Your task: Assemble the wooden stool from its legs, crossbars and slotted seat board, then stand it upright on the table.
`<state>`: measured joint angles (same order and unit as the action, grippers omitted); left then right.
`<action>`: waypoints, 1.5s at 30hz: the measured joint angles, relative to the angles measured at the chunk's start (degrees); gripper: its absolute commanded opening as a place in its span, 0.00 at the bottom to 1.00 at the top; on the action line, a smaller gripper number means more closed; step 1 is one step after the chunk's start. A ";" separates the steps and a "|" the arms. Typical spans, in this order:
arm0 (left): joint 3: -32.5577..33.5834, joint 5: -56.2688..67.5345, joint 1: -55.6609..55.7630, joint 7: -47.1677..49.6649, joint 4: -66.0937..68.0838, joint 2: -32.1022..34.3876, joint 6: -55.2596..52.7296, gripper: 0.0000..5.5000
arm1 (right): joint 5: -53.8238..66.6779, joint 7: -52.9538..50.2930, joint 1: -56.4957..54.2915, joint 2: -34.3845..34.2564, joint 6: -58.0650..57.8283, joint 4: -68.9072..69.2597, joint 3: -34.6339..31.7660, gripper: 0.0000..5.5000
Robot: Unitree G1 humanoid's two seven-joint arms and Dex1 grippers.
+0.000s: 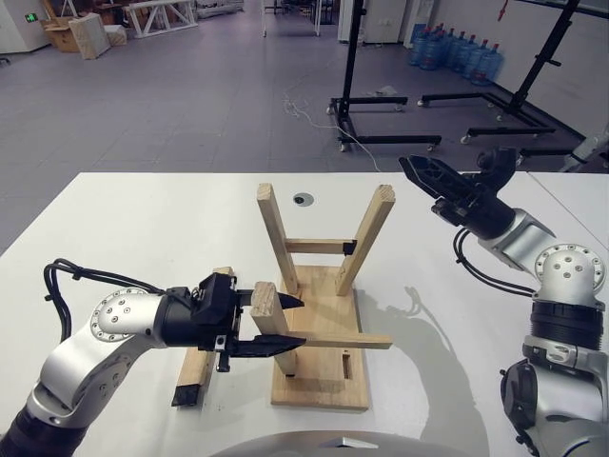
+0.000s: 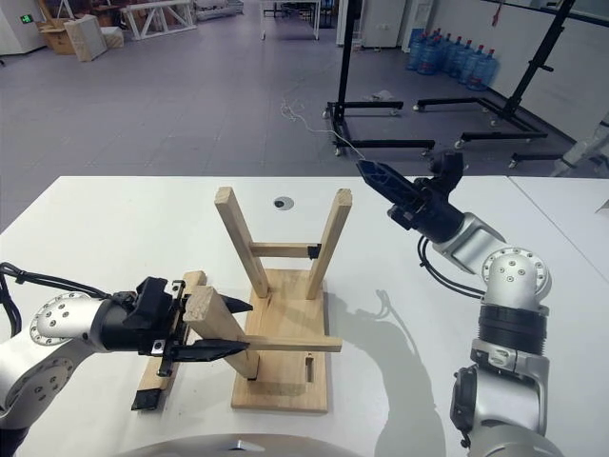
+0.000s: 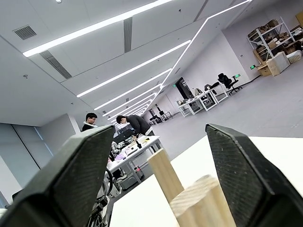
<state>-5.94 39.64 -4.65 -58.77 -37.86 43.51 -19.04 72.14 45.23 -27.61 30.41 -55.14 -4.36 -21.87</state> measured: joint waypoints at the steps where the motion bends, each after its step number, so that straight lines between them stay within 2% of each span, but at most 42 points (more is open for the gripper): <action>1: -0.33 -0.52 -0.88 0.75 -0.14 0.00 0.89 0.37 | 0.45 -0.35 -0.05 -0.07 -0.45 0.40 -0.23 0.64; 14: -2.83 -3.96 -1.77 3.22 -0.23 1.80 5.00 0.37 | 1.66 -1.84 -0.06 -1.73 -1.62 0.76 -0.67 0.64; 16: -2.83 -4.01 -1.46 3.24 0.21 2.14 4.85 0.45 | 1.88 -1.71 -0.06 -1.81 -1.63 0.76 -0.64 0.64; 19: -4.74 -8.49 -4.85 3.74 6.58 4.92 -1.97 0.52 | 2.03 -1.30 -0.20 -1.85 -1.66 0.81 -0.58 0.64; 23: -2.04 -8.45 -4.73 4.49 6.46 4.48 -2.05 0.63 | 2.03 -1.30 -0.22 -2.15 -1.59 0.91 -0.17 0.64; 29: 4.89 -4.19 -9.05 3.21 2.30 4.89 -2.51 0.63 | 2.03 -1.89 0.10 -2.60 -0.86 2.52 -0.33 0.64; 34: 10.59 -6.06 -18.72 3.39 1.82 5.70 -1.88 0.63 | 1.98 -3.14 2.45 -3.73 1.06 4.54 -1.17 0.64; 37: 12.29 -13.60 -23.41 12.70 2.09 2.33 -1.40 0.63 | 2.02 -3.89 3.69 -4.38 2.45 6.75 -1.44 0.64; 41: 12.34 -26.91 -21.50 33.74 3.34 -9.46 -0.93 0.63 | 0.52 -5.47 8.47 -5.35 6.60 11.69 -3.10 0.64; 45: 10.20 -29.87 -18.16 42.44 3.54 -17.38 -2.52 0.63 | -0.23 -7.56 10.95 -6.59 9.47 13.98 -3.89 0.64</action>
<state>4.26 9.77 -22.81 -16.33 -34.33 26.13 -21.57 71.90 37.68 -16.67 23.82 -45.67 9.62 -25.75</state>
